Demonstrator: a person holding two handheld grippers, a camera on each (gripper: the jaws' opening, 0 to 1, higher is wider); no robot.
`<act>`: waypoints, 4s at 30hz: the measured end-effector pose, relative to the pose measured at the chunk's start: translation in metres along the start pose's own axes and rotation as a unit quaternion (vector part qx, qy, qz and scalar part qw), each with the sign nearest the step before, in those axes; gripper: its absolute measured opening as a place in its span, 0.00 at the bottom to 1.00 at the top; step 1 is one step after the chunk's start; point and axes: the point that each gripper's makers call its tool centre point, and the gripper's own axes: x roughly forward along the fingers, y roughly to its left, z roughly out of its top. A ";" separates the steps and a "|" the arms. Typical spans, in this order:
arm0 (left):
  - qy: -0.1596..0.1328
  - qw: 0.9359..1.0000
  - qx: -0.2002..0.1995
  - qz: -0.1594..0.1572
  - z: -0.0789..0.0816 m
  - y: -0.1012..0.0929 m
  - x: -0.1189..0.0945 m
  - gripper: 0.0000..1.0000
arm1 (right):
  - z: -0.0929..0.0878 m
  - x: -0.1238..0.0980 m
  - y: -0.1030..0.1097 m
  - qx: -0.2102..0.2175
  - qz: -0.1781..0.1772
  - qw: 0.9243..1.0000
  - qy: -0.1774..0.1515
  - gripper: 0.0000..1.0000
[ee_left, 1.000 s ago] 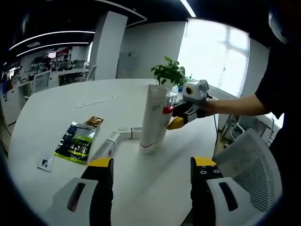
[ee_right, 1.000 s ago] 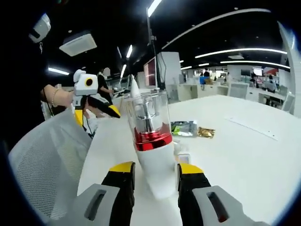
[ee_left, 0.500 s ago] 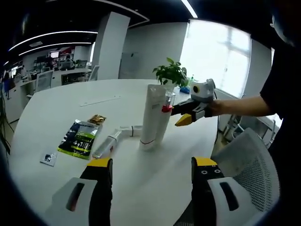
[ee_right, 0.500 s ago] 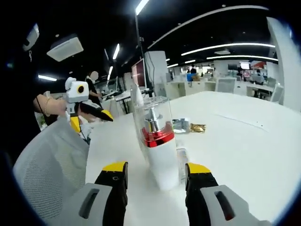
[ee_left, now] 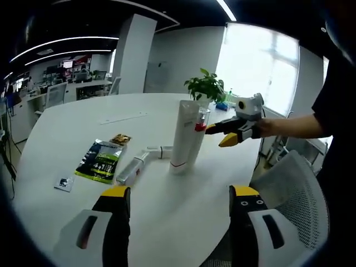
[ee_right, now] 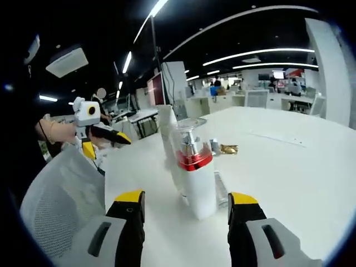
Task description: Arrange the skincare products in the storage area until every visible bottle or jar stands upright without overlapping.
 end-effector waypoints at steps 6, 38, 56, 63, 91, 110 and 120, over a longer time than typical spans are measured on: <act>0.007 1.000 -0.005 -0.002 -0.007 -0.002 -0.006 0.67 | 0.000 -0.003 0.016 0.010 -0.010 1.000 -0.005 0.63; 0.021 1.000 -0.014 0.008 -0.023 -0.008 -0.039 0.77 | -0.016 -0.030 0.057 0.057 -0.058 0.997 -0.013 0.87; 0.003 1.000 -0.003 0.031 -0.018 -0.001 -0.062 0.83 | -0.008 -0.046 0.077 0.068 -0.084 0.994 -0.028 0.99; 0.004 0.999 -0.015 0.036 -0.020 0.001 -0.066 0.86 | -0.009 -0.044 0.079 0.078 -0.088 0.992 -0.036 0.99; 0.012 0.999 -0.011 0.033 -0.016 0.009 -0.058 0.94 | -0.013 -0.043 0.076 0.092 -0.096 0.991 -0.029 0.99; 0.038 0.999 0.009 0.016 -0.002 0.022 -0.026 0.90 | -0.017 -0.046 0.065 0.100 -0.099 0.990 -0.026 0.99; 0.052 0.999 0.010 0.009 -0.001 0.028 -0.005 0.84 | -0.023 -0.049 0.057 0.109 -0.104 0.988 -0.024 0.99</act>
